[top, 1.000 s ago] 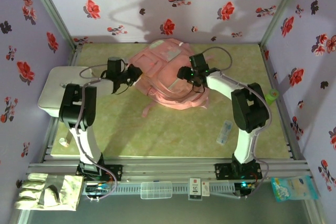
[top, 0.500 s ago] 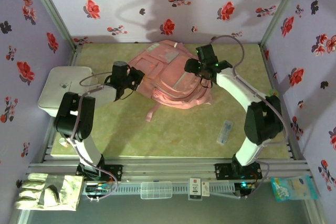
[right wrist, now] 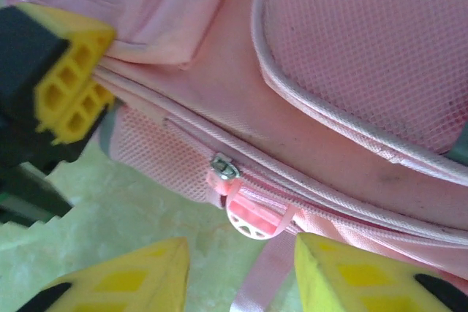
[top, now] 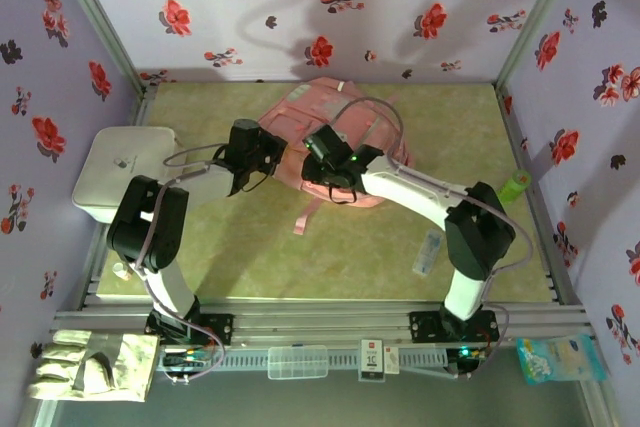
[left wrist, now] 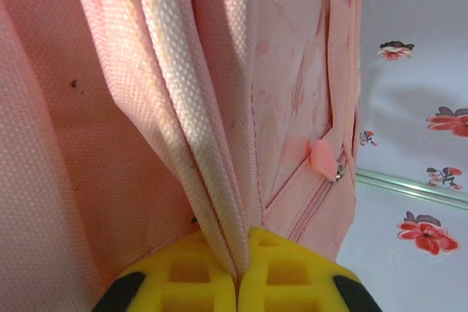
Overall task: Pack the student bag
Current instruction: Rotate the student bag at the center of the table, then zip the student bag at the center of the table.
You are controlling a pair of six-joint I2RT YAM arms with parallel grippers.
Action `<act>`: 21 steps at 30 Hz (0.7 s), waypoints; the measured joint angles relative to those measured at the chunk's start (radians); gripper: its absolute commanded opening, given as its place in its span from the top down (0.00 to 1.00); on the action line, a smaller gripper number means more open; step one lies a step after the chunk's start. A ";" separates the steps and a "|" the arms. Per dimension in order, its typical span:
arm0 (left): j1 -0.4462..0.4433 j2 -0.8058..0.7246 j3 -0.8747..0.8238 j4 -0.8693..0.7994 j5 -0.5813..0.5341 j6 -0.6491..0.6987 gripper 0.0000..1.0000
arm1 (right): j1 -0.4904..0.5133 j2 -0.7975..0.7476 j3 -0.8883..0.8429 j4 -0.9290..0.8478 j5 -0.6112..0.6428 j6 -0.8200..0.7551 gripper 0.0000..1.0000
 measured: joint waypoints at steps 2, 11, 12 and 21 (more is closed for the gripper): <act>0.000 0.000 0.000 0.000 -0.002 -0.007 1.00 | 0.008 0.025 0.004 0.001 0.014 0.017 0.63; 0.000 0.000 0.000 0.000 -0.003 -0.018 1.00 | 0.021 0.145 0.098 0.017 0.027 0.046 0.65; 0.000 0.000 0.000 0.000 -0.003 -0.019 1.00 | 0.021 0.152 0.105 0.016 0.030 0.046 0.65; 0.000 0.000 0.000 0.000 -0.005 -0.028 1.00 | 0.028 0.230 0.198 -0.057 0.098 0.037 0.71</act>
